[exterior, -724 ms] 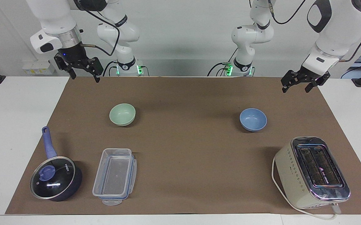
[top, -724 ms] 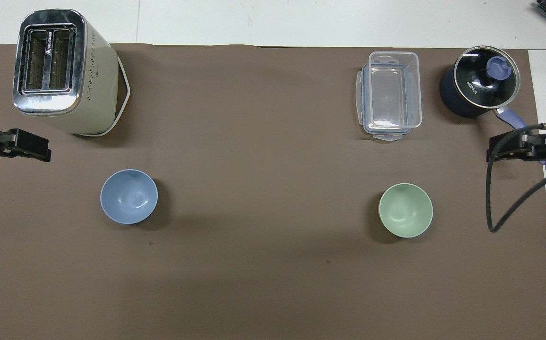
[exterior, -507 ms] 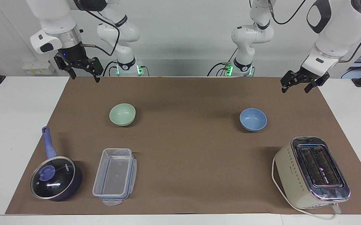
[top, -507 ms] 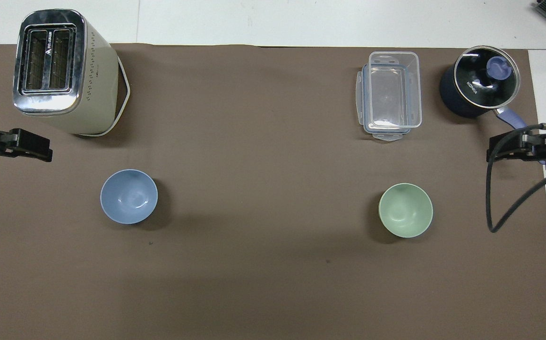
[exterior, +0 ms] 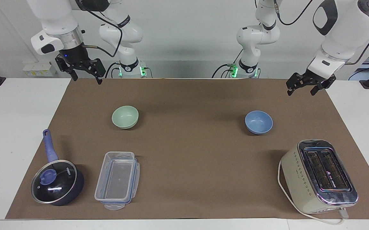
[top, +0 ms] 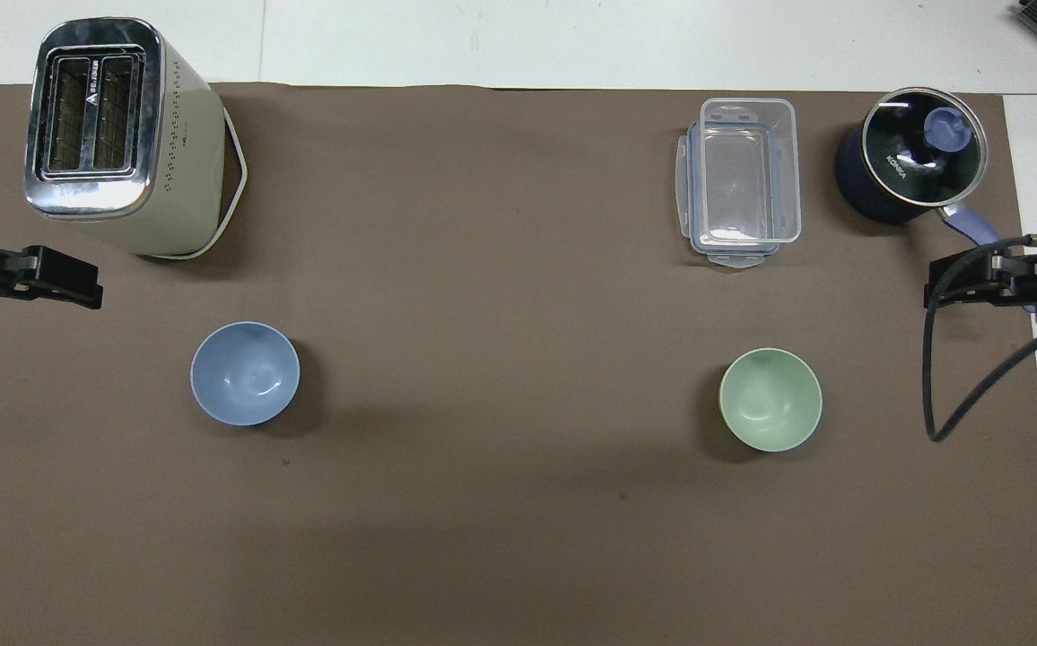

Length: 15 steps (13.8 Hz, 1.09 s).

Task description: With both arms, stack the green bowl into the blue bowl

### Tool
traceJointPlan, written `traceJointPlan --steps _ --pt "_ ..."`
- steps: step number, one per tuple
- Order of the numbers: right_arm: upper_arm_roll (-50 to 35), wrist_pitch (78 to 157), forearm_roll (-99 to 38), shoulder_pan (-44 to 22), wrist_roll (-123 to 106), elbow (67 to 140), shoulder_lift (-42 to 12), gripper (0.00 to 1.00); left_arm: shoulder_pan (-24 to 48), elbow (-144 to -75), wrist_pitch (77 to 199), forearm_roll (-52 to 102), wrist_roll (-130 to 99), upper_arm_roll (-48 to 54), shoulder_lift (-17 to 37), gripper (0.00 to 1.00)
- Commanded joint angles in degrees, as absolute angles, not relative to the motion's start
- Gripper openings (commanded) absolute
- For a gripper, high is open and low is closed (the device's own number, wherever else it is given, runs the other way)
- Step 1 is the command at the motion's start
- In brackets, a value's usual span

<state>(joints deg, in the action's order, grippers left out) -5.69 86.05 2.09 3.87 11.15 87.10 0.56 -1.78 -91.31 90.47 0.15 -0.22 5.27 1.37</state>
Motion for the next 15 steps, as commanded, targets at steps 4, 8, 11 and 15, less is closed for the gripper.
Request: traceJointPlan --steps 4,8,11,15 --pt "-6.15 86.31 2.37 4.31 12.39 86.22 0.0 1.0 -2.29 -101.59 98.25 1.84 -0.09 4.31 -3.6 1.0" --pt "-6.15 86.31 2.37 4.31 12.39 86.22 0.0 1.0 -5.96 -107.21 102.91 3.51 5.52 4.13 -5.45 1.0" --pt "-6.15 86.31 2.37 4.31 12.39 86.22 -0.09 1.0 -6.68 -111.78 108.09 5.01 7.65 4.13 -5.71 1.0" --pt "-6.15 86.31 2.37 4.31 12.39 86.22 0.0 1.0 -5.63 -121.35 118.97 5.01 7.73 4.22 -5.63 1.0"
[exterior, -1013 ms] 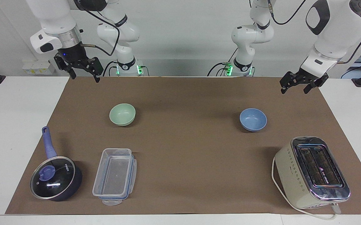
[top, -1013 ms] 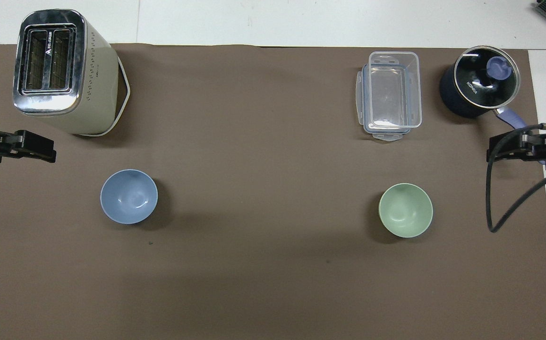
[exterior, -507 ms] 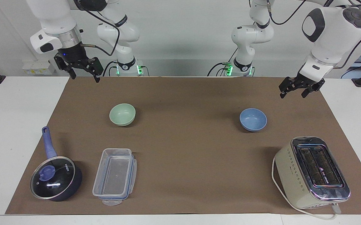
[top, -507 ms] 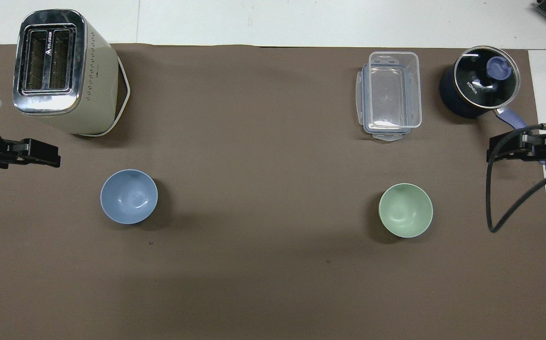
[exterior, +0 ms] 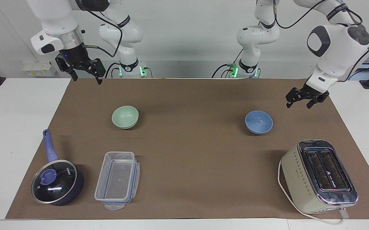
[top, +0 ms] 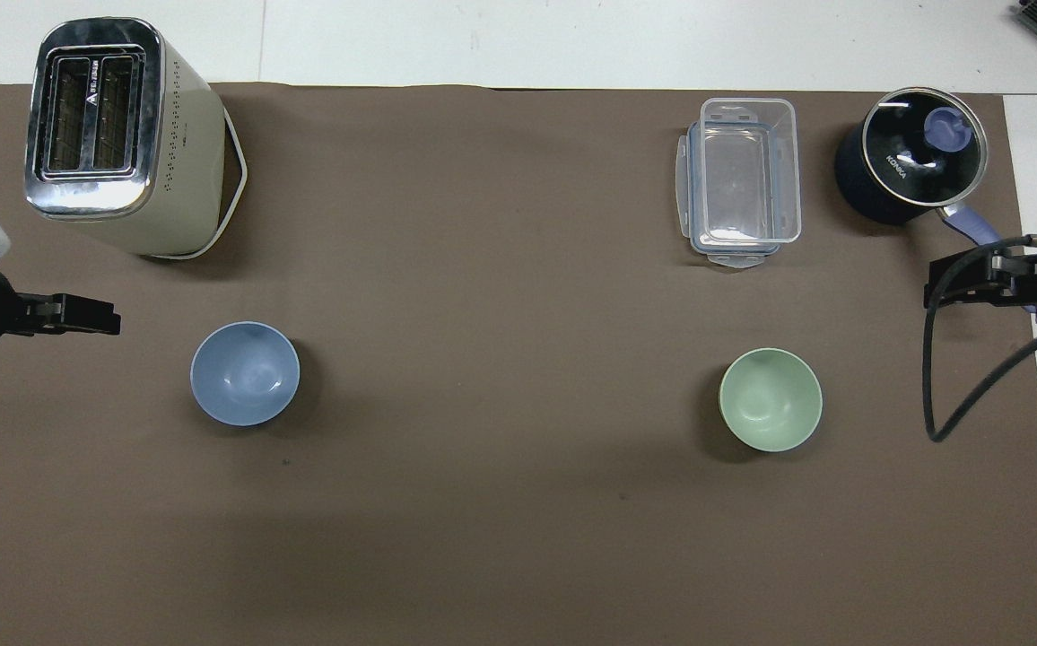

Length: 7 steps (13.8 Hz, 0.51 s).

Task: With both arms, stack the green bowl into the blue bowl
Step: 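Reach the left gripper to the rim of the blue bowl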

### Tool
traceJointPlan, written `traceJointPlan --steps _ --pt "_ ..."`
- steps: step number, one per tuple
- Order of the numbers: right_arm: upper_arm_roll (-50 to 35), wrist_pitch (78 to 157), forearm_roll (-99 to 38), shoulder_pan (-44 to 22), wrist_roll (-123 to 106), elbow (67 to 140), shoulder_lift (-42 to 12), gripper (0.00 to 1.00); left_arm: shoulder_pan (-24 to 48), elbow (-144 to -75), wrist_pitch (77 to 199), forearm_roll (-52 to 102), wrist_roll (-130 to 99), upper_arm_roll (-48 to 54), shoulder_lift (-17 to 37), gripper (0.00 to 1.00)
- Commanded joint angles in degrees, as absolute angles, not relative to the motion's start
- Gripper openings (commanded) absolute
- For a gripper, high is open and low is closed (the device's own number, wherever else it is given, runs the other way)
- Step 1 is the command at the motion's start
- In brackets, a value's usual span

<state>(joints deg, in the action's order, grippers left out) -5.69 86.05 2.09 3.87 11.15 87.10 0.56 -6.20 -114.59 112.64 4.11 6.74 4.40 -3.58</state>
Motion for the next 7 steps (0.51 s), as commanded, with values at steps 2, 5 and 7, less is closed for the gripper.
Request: traceJointPlan --steps 2,5,7 --pt "-6.15 86.31 2.37 4.31 12.39 86.22 -0.09 1.0 -4.05 -125.84 125.22 5.1 7.65 4.31 -4.93 1.0" --pt "-6.15 86.31 2.37 4.31 12.39 86.22 0.0 1.0 -2.39 -131.73 135.05 5.62 7.47 4.31 -2.47 1.0" --pt "-6.15 86.31 2.37 4.31 12.39 86.22 0.0 1.0 -0.28 -133.85 139.99 7.03 6.86 4.31 -0.28 1.0"
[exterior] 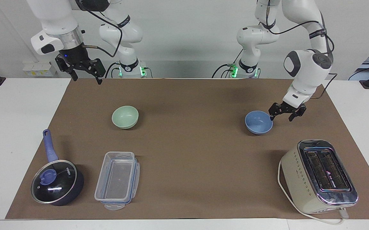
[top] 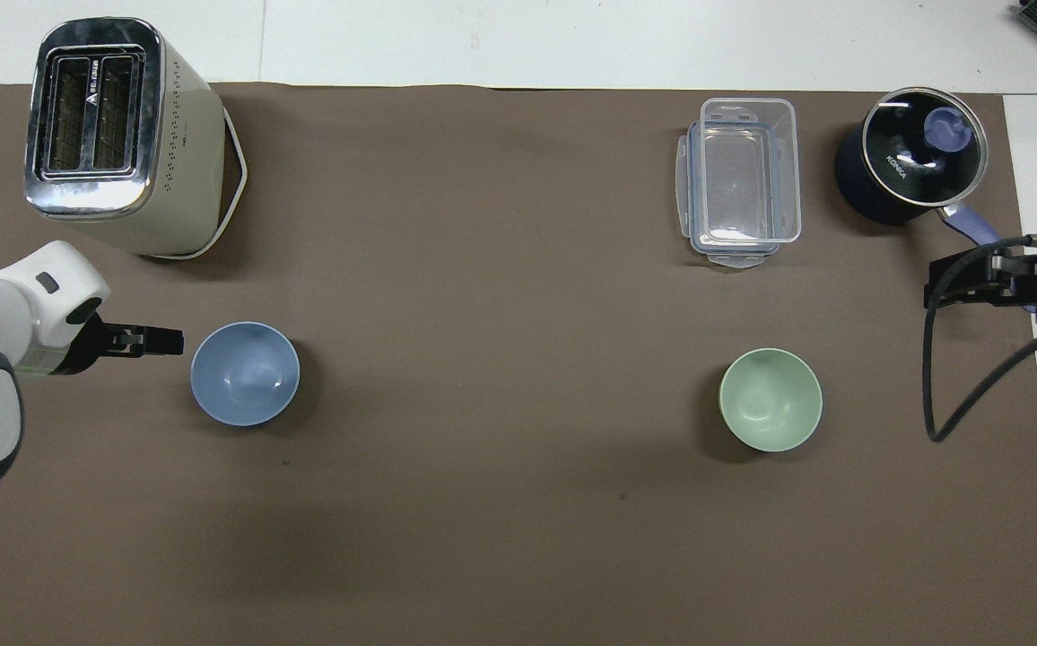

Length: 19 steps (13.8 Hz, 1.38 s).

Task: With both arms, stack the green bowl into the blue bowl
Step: 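Reach the left gripper to the rim of the blue bowl, then grip the blue bowl rim and slide it toward the table center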

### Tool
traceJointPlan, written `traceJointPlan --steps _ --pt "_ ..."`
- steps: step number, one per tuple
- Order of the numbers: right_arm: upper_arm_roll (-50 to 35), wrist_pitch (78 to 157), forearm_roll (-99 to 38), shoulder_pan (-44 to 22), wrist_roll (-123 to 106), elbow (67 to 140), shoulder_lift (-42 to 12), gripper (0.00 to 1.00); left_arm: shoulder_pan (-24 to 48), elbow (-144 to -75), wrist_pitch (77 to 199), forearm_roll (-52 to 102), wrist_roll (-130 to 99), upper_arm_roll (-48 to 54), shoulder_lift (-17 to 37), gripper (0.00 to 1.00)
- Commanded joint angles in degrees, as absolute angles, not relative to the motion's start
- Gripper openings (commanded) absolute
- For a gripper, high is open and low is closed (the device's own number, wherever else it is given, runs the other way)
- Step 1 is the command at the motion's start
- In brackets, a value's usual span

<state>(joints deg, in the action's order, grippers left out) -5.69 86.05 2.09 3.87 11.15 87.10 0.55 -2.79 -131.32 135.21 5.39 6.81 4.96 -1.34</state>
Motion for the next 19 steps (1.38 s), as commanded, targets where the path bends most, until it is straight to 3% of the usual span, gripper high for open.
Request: traceJointPlan --steps 1,3,4,10,15,19 --pt "-6.15 86.31 2.37 4.31 12.39 86.22 0.0 1.0 0.87 -134.12 140.53 7.38 6.68 4.31 0.61 1.0" --pt "-6.15 86.31 2.37 4.31 12.39 86.22 -0.09 1.0 1.05 -134.3 141.24 7.91 5.98 4.31 1.93 0.13" --pt "-6.15 86.31 2.37 4.31 12.39 86.22 0.0 1.0 0.88 -134.21 140.98 7.91 5.98 4.31 1.93 0.0" --pt "-6.15 86.31 2.37 4.31 12.39 86.22 0.0 1.0 -0.35 -131.31 138.71 8.0 6.24 4.22 1.85 0.0" --pt "-6.15 86.31 2.37 4.31 12.39 86.22 0.0 1.0 -0.44 -123.23 127.19 11.33 6.07 4.31 1.06 0.0" --pt "-6.15 86.31 2.37 4.31 12.39 86.22 0.0 1.0 5.87 -123.48 128.23 13.1 -0.86 5.1 0.35 0.0"
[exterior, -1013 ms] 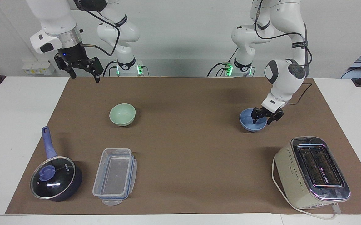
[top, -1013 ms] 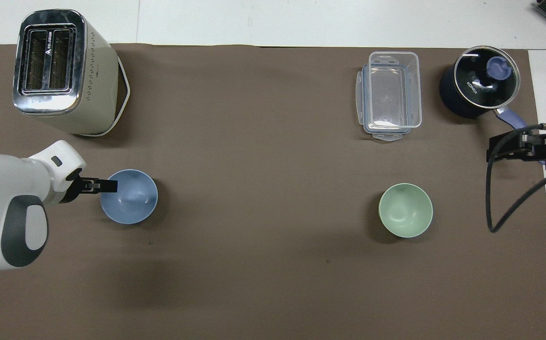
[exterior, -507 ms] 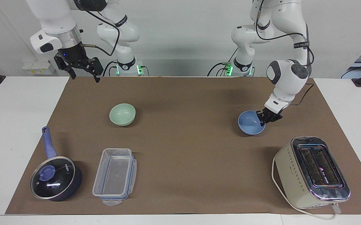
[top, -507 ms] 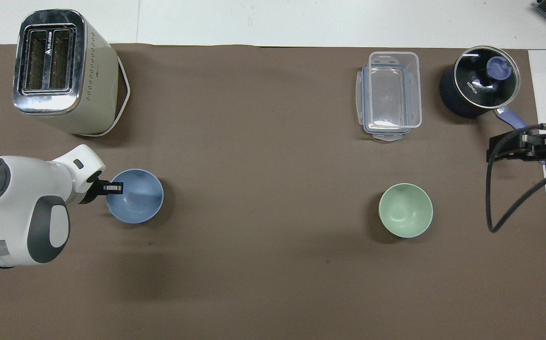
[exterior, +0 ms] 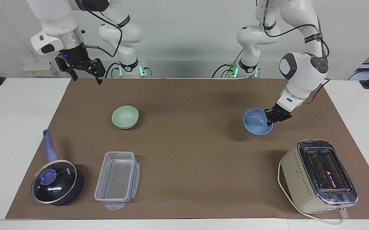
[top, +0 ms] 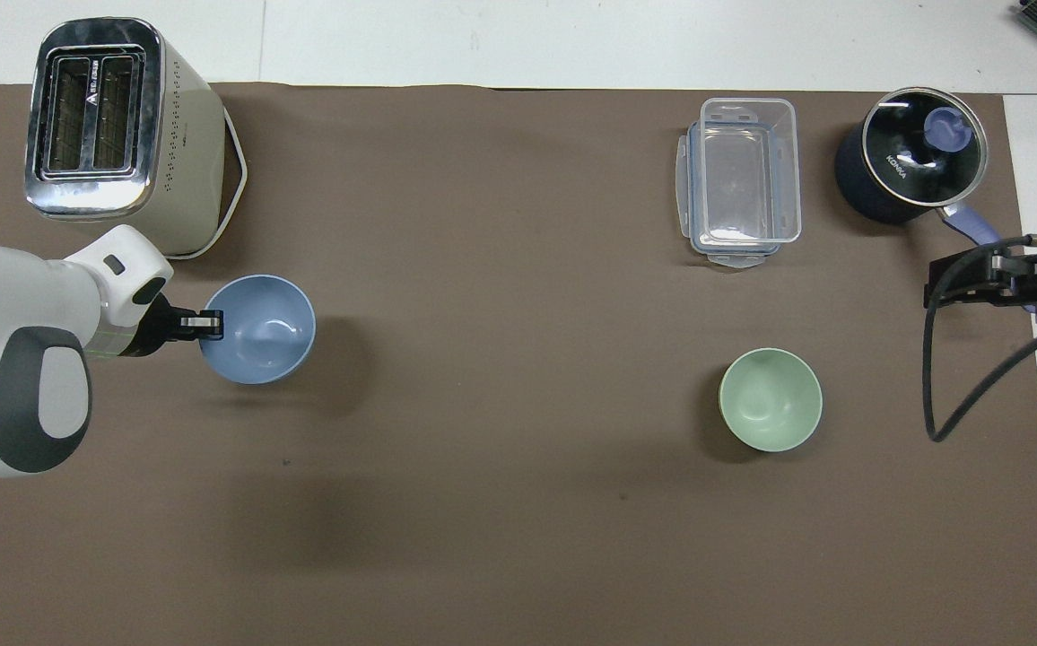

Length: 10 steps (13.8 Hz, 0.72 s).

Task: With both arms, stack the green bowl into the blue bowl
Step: 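Grip the blue bowl rim and slide it toward the table center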

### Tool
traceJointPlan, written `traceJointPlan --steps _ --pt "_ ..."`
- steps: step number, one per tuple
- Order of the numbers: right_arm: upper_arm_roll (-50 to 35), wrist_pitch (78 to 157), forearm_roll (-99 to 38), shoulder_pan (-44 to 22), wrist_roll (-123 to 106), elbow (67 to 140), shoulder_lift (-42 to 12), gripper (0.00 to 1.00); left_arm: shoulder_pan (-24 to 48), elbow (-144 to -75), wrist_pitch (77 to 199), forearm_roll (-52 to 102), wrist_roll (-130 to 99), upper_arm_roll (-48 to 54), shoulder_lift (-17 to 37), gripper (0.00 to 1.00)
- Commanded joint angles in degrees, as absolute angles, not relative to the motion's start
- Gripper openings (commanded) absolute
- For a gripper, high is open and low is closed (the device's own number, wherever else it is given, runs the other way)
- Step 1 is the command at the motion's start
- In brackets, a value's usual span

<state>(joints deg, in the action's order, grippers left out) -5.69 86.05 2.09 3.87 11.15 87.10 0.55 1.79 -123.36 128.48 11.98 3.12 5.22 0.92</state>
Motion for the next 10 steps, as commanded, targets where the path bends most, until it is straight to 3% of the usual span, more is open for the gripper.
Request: traceJointPlan --steps 1,10 --pt "-6.15 86.31 2.37 4.31 12.39 86.22 0.0 1.0 7.63 -123.83 129.02 13.1 -2.53 5.1 0.26 0.0" --pt "-6.15 86.31 2.37 4.31 12.39 86.22 0.0 1.0 28.1 -132.79 146.31 13.18 -14.4 5.01 2.8 0.0"
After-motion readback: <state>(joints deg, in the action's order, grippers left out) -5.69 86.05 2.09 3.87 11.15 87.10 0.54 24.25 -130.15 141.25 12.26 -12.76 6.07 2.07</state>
